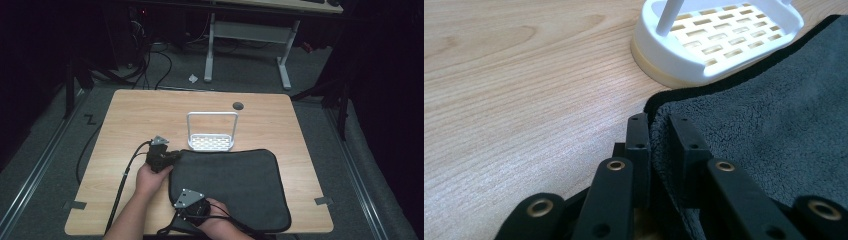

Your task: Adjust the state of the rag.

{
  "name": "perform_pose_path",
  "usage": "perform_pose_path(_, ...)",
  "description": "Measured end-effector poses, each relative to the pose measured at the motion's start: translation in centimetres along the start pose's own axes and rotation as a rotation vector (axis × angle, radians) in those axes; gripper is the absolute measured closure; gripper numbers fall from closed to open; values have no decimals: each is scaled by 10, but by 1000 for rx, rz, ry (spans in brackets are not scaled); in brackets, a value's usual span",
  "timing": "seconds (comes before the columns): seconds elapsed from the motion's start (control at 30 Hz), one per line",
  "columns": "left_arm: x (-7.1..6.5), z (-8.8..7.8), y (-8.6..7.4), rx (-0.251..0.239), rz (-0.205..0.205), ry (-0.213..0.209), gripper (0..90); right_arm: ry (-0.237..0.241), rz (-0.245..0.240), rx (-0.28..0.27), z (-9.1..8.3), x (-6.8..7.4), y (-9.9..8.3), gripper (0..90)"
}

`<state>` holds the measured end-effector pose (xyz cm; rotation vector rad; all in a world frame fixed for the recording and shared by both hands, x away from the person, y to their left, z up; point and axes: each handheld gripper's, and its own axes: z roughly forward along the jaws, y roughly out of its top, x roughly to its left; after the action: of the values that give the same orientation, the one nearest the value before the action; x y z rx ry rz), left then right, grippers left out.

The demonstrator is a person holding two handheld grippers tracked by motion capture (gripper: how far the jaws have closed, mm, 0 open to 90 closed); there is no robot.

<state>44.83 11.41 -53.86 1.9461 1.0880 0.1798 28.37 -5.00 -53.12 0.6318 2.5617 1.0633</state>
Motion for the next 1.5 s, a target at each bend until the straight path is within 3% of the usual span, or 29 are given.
perform_pose_path(0.17, 1, -1, -1, -4, -8, -11, 801, -11, -14, -52, -12, -1, 2, 829)
perform_pose_path(0.47, 3, -16, -5, -106, -26, -48, 817, -15, -53, -87, -23, 0, 8, 830)
perform_pose_path(0.5, 3, -19, -6, -112, -49, -49, 818, -10, -47, -95, -24, 1, 9, 830)
perform_pose_path(0.73, 5, -40, -11, -141, -94, 15, 819, -22, -56, -165, -31, 9, 25, 830)
perform_pose_path(0.97, 17, -62, -13, -203, -181, 18, 820, -25, -80, -201, -23, 22, 42, 830)
perform_pose_path(1.23, 36, -105, -22, -258, -270, 73, 819, 13, -121, -251, -9, 39, 69, 829)
perform_pose_path(1.43, 46, -143, -26, -261, -272, 163, 819, 57, -165, -287, 2, 57, 97, 830)
perform_pose_path(1.5, 47, -149, -26, -272, -283, 174, 819, 67, -169, -298, 3, 60, 103, 830)
